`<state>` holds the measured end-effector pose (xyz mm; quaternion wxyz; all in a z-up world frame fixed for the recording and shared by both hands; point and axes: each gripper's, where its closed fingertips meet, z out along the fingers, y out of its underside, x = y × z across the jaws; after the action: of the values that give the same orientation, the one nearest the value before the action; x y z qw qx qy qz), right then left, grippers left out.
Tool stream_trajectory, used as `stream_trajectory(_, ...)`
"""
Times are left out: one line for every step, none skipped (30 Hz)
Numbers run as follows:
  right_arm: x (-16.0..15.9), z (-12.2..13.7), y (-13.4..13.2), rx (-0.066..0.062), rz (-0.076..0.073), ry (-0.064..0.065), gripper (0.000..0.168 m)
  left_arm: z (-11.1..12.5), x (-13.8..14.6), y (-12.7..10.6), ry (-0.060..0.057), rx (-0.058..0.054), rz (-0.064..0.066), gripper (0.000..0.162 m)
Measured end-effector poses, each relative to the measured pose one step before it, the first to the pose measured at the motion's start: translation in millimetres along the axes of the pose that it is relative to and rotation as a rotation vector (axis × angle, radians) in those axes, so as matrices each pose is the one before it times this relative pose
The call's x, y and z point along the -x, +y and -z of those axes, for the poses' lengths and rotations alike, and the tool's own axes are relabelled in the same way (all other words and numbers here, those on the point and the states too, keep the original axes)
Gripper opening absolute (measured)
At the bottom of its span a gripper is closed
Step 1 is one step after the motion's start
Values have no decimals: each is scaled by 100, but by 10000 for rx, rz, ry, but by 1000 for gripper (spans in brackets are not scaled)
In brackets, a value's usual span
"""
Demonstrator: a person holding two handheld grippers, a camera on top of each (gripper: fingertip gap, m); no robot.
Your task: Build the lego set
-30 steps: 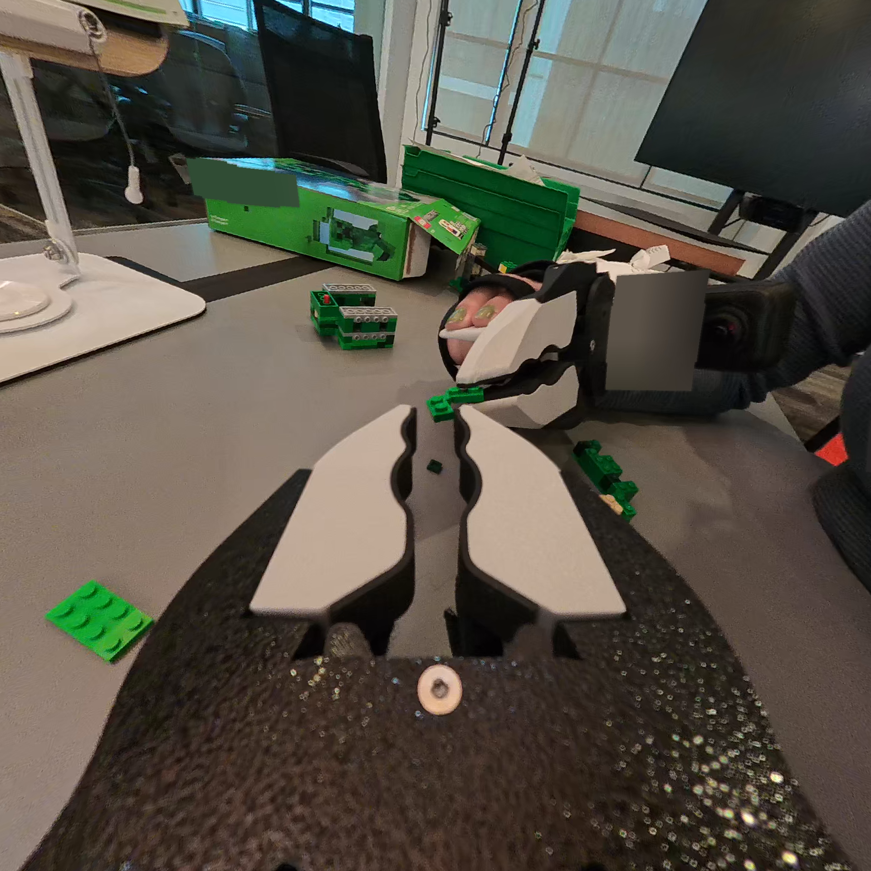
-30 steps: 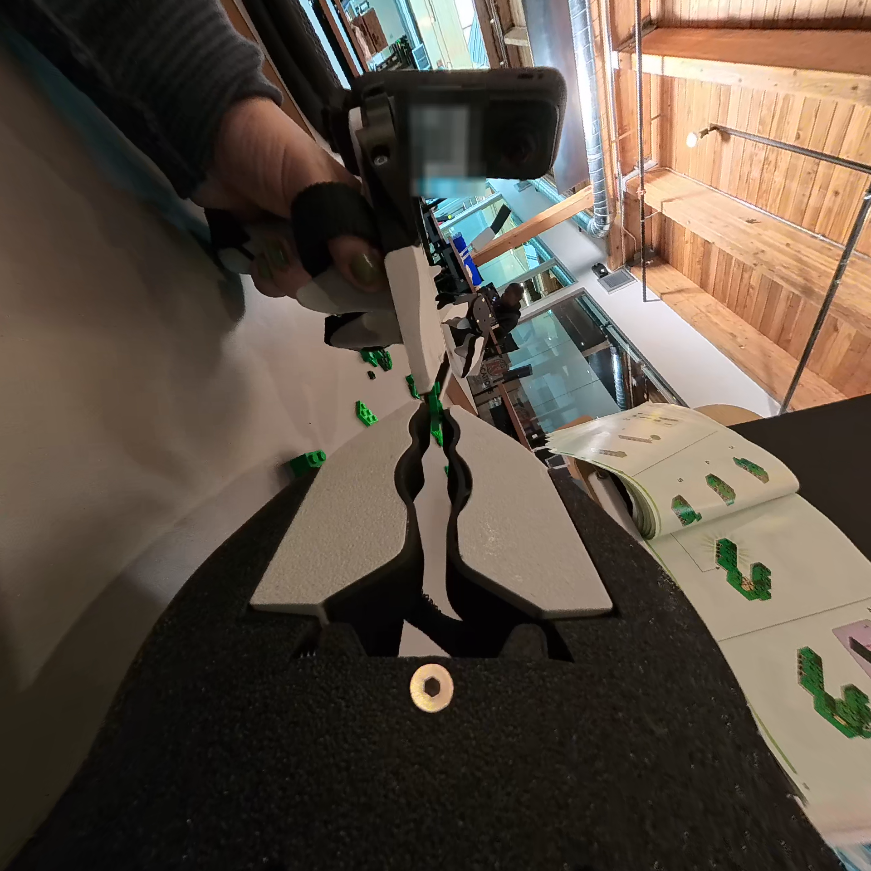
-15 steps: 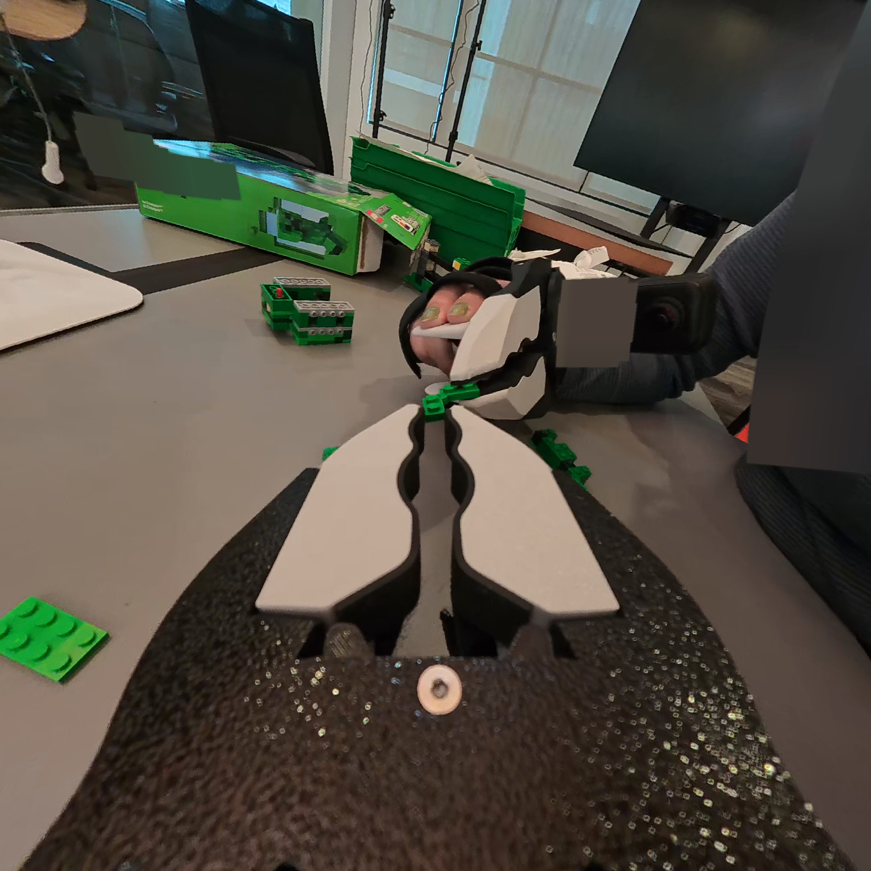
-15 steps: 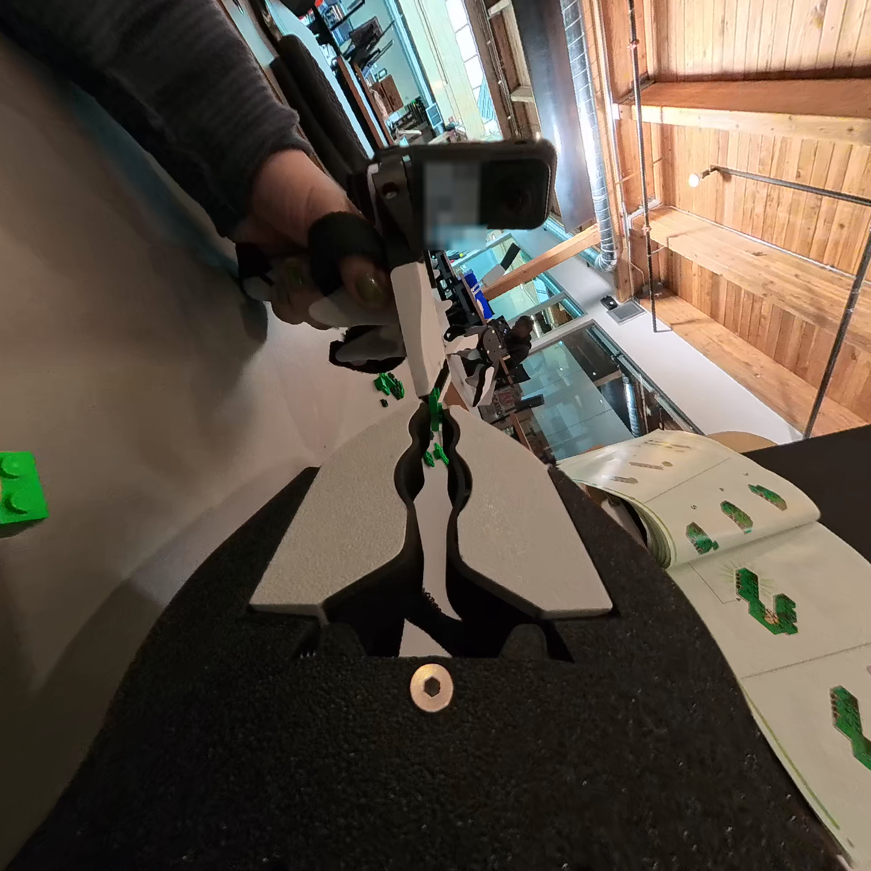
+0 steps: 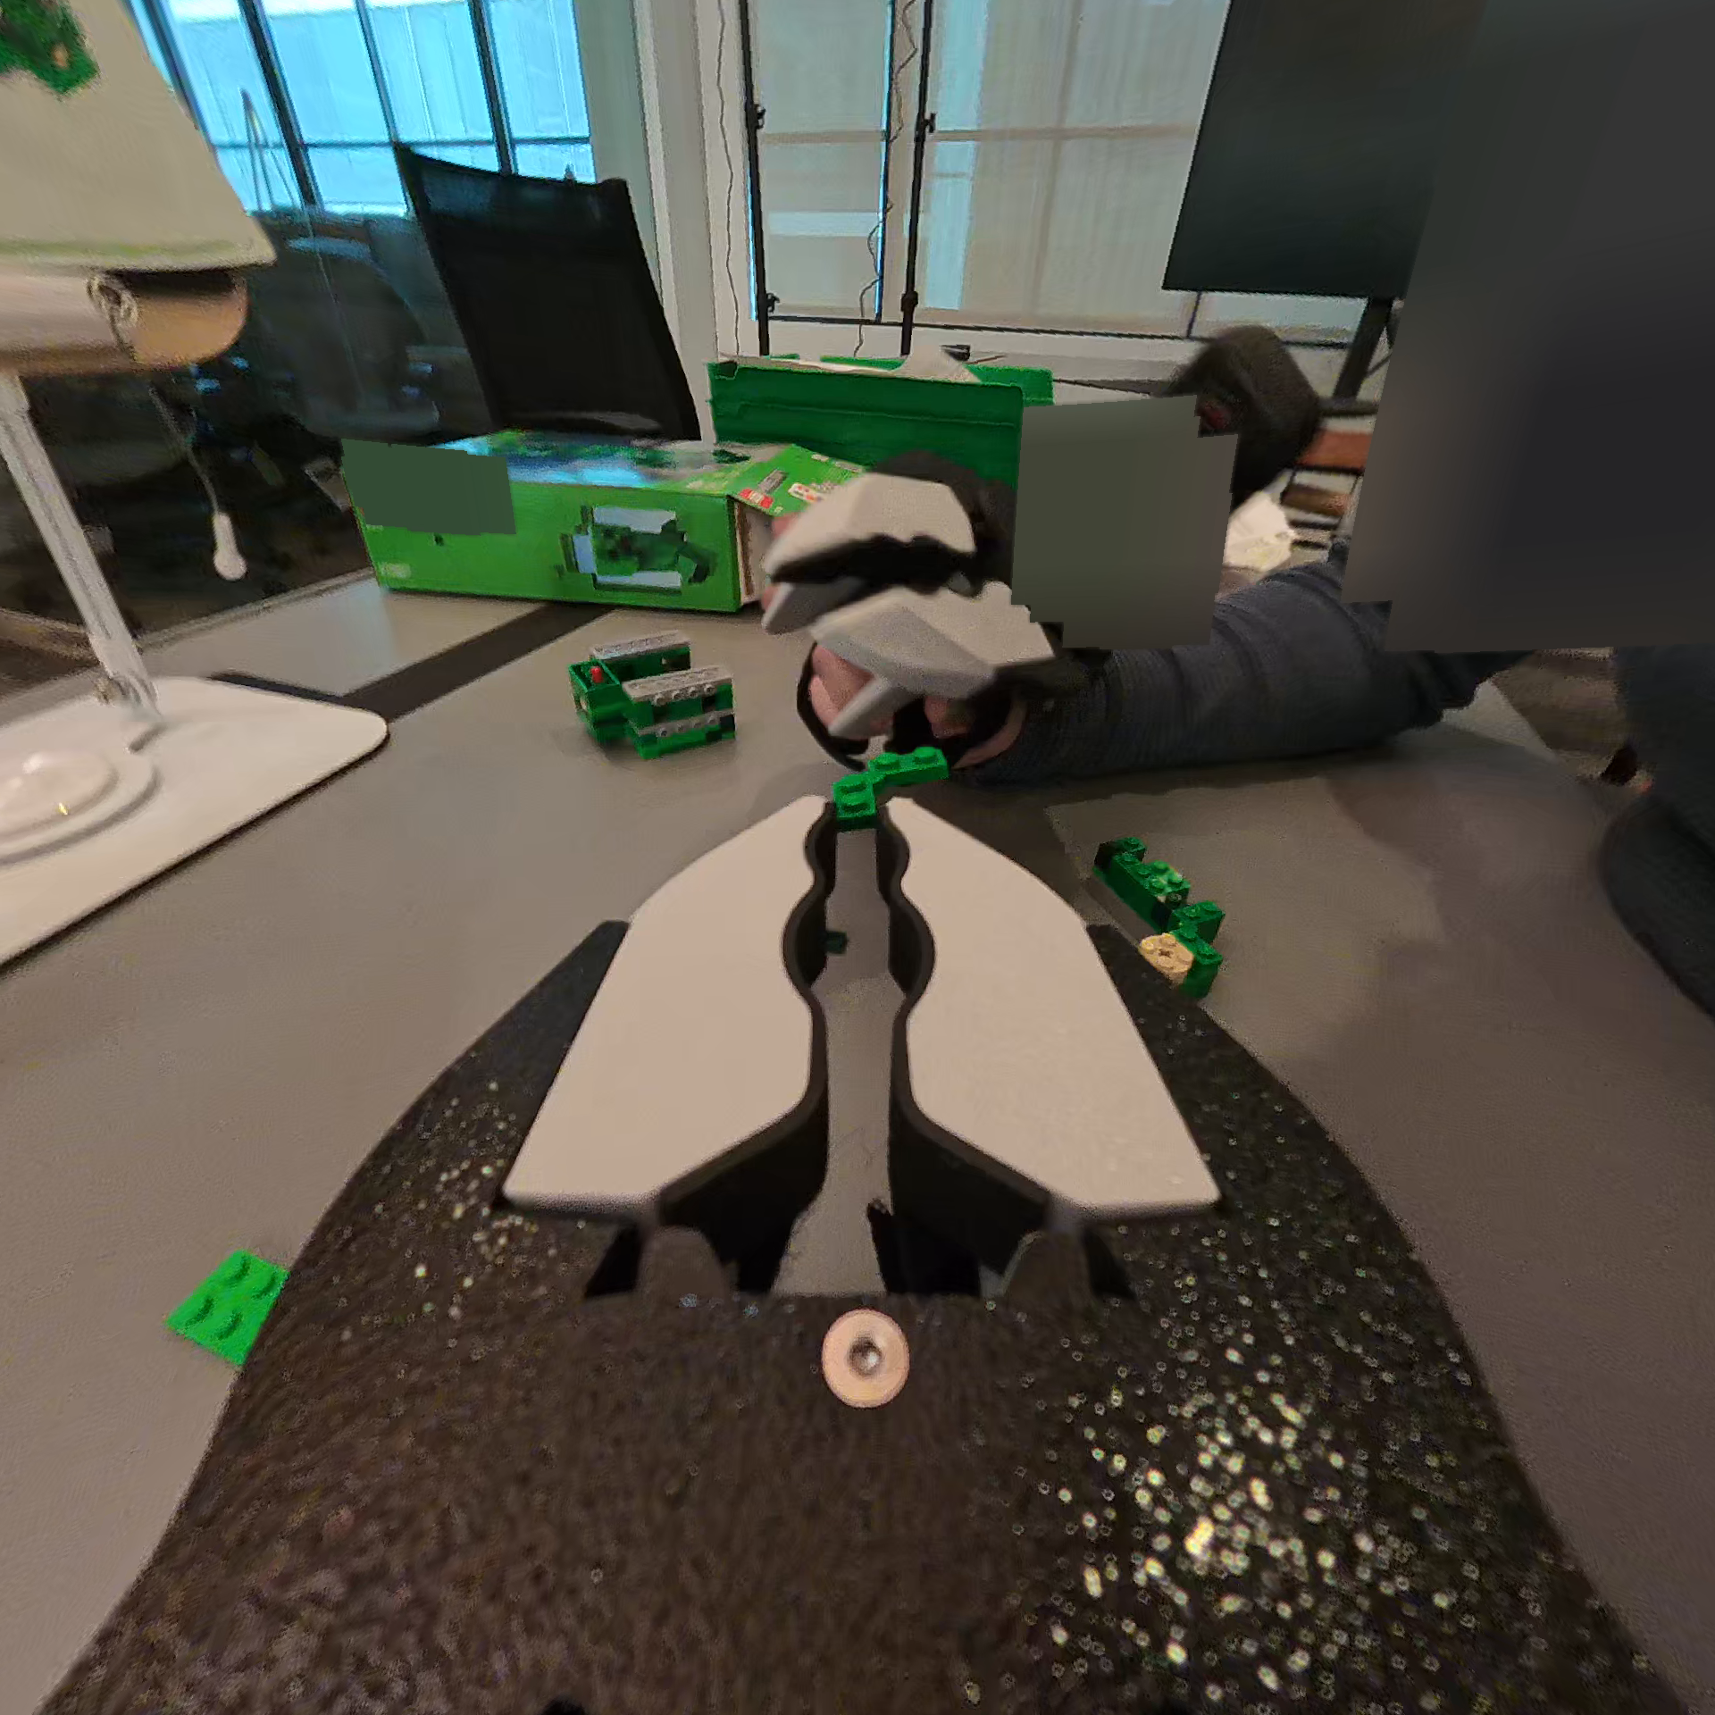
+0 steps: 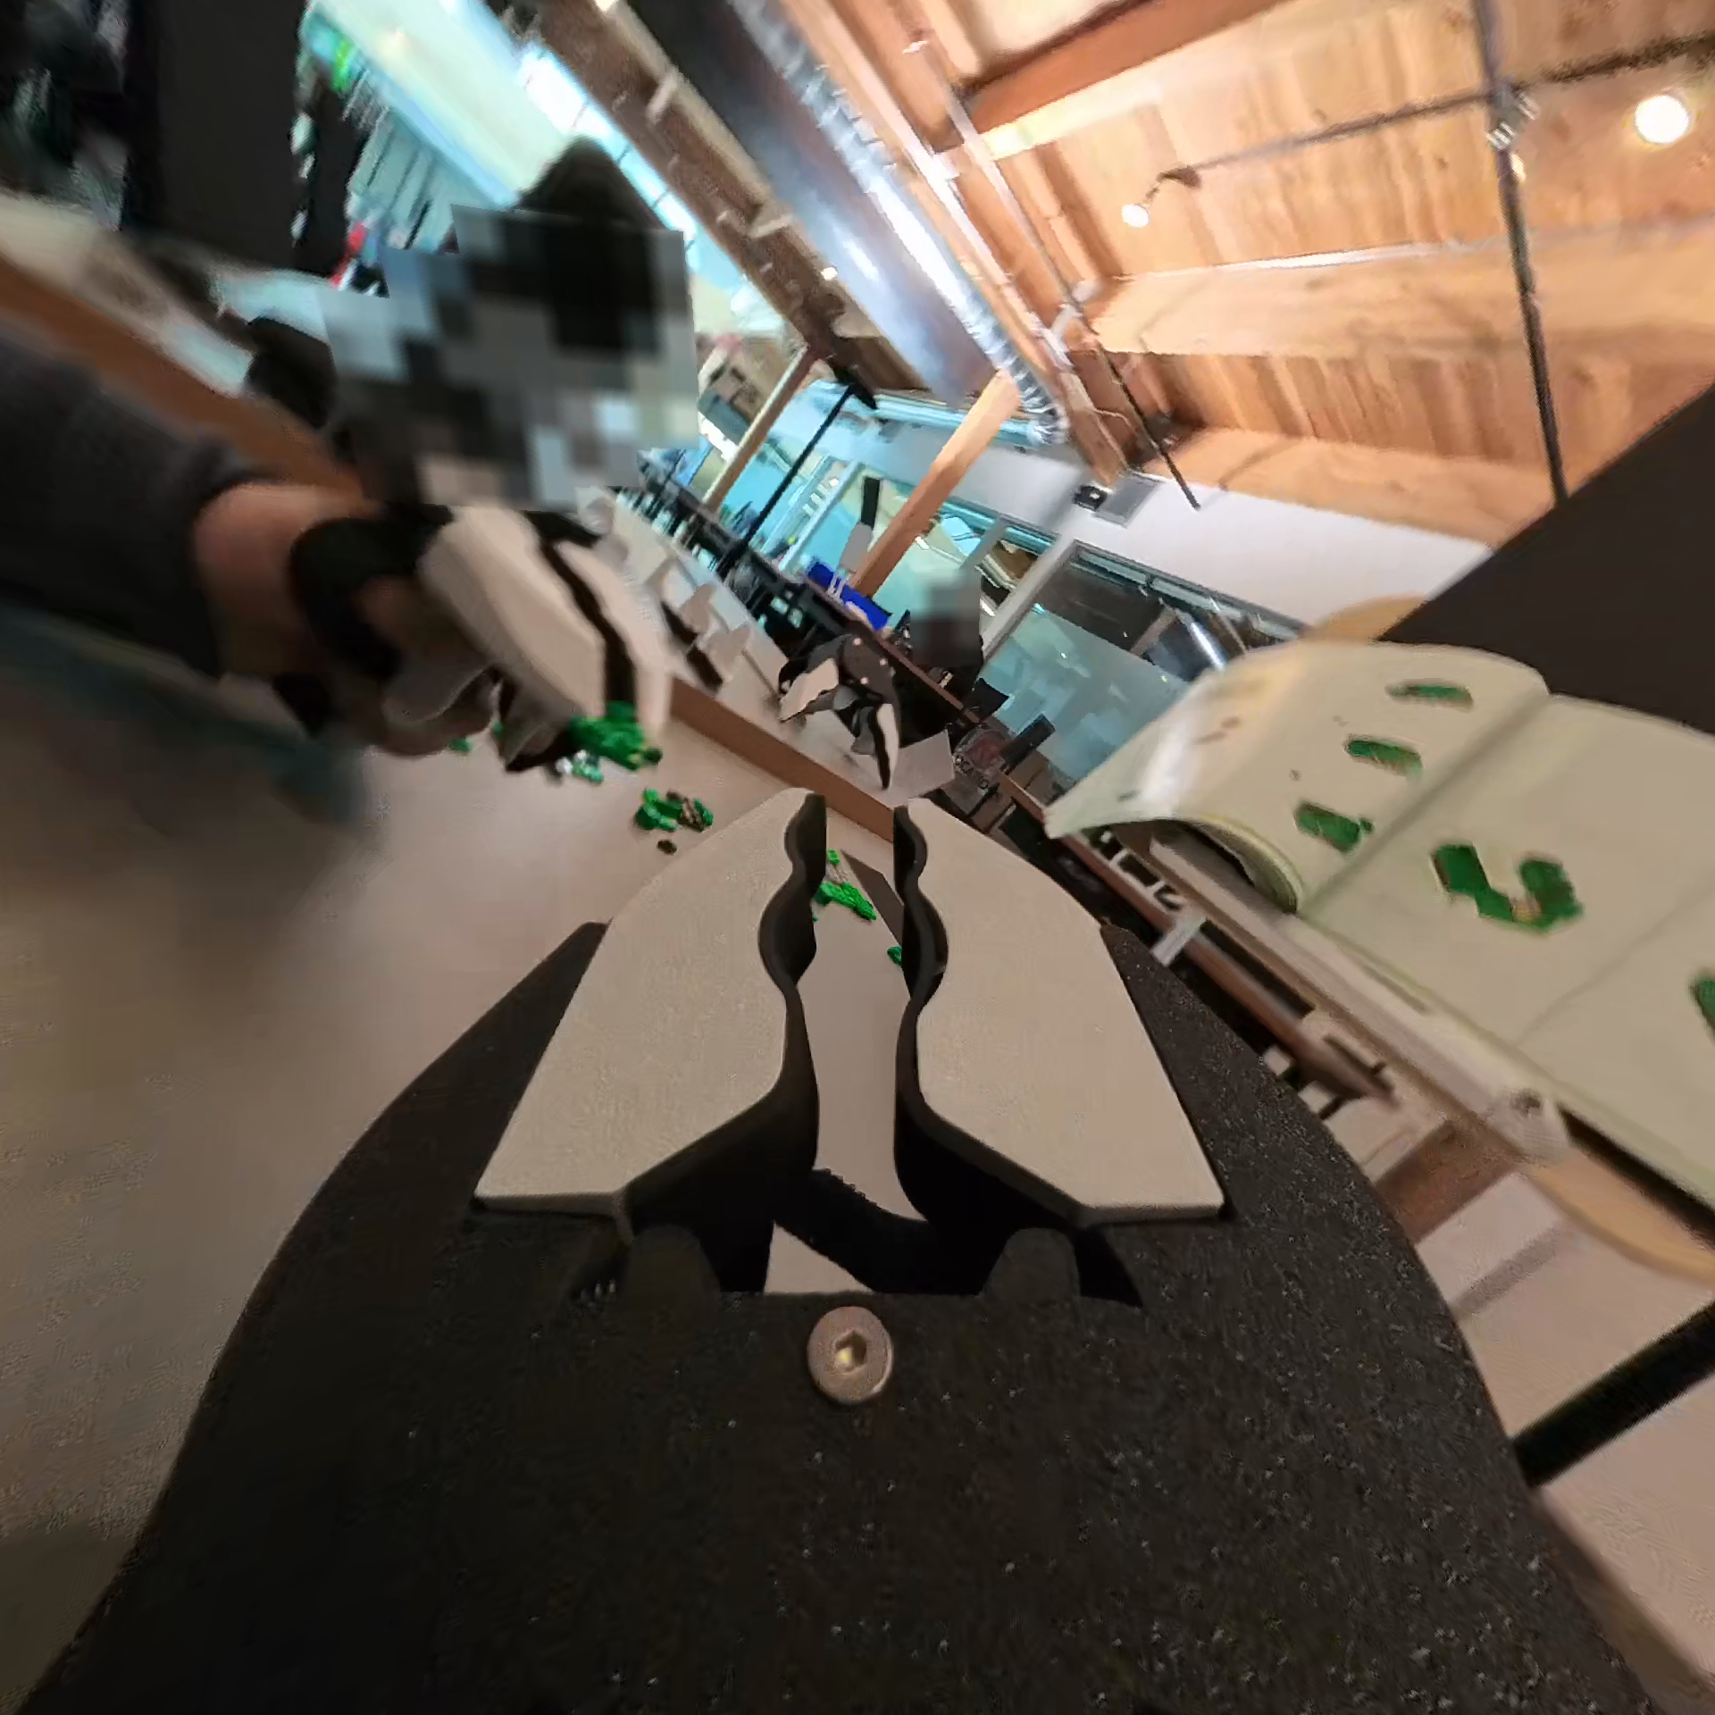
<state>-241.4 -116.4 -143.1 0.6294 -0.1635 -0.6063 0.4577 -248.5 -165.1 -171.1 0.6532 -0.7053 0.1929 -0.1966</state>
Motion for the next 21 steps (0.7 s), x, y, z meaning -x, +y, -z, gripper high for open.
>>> stream_trajectory(-911,355,-99,-139,-716,230,13,-137,-240,-91,-59,65,-398,7)
stream_trajectory(-665,314,-187,-109,-605,111,14,-184,-250,-42,-70,98,-439,7)
stream_trajectory(-412,276,-178,-24,-476,43,14,-206,-225,-38,-92,87,-415,7)
stream_trajectory(-276,254,-162,76,-338,80,15,-193,-198,-106,-116,27,-372,7)
stream_trajectory(-145,298,-87,175,-199,151,16,-211,-232,-168,-75,-62,-302,7)
stream_trajectory(81,407,-59,192,-98,156,16,-222,-253,-156,-31,-79,-216,7)
stream_trajectory(242,512,-65,171,-69,156,16,-222,-223,-41,-22,-8,-174,7)
stream_trajectory(305,565,27,253,-110,176,15,-191,-188,22,-37,45,-188,7)
stream_trajectory(506,606,64,308,-123,78,15,-161,-169,-18,-51,12,-205,7)
stream_trajectory(546,655,33,295,-110,90,15,-132,-155,-51,-56,-26,-168,7)
stream_trajectory(487,686,41,322,-117,169,15,-127,-148,-91,-41,-51,-120,7)
stream_trajectory(603,695,57,350,-106,104,15,-91,-190,-88,6,-49,-93,7)
stream_trajectory(630,698,62,368,-77,93,15,-64,-178,-45,42,-15,-75,7)
stream_trajectory(373,637,213,494,-117,297,15,-27,-242,-15,116,0,-28,7)
stream_trajectory(739,585,152,512,-234,27,19,-4,-266,-22,182,3,27,7)
stream_trajectory(1026,532,142,539,-391,-157,24,30,-349,-33,280,15,79,7)
stream_trajectory(896,391,407,603,-446,-19,31,65,-331,-76,290,12,143,7)
stream_trajectory(959,237,612,553,-363,-49,42,83,-279,-116,250,-23,98,7)
stream_trajectory(1058,65,829,562,-277,-125,49,106,-225,-47,187,3,39,7)
stream_trajectory(906,-80,995,646,-169,-30,56,78,-216,48,173,55,15,7)
stream_trajectory(770,-195,955,592,72,21,64,50,-147,120,111,97,-9,7)
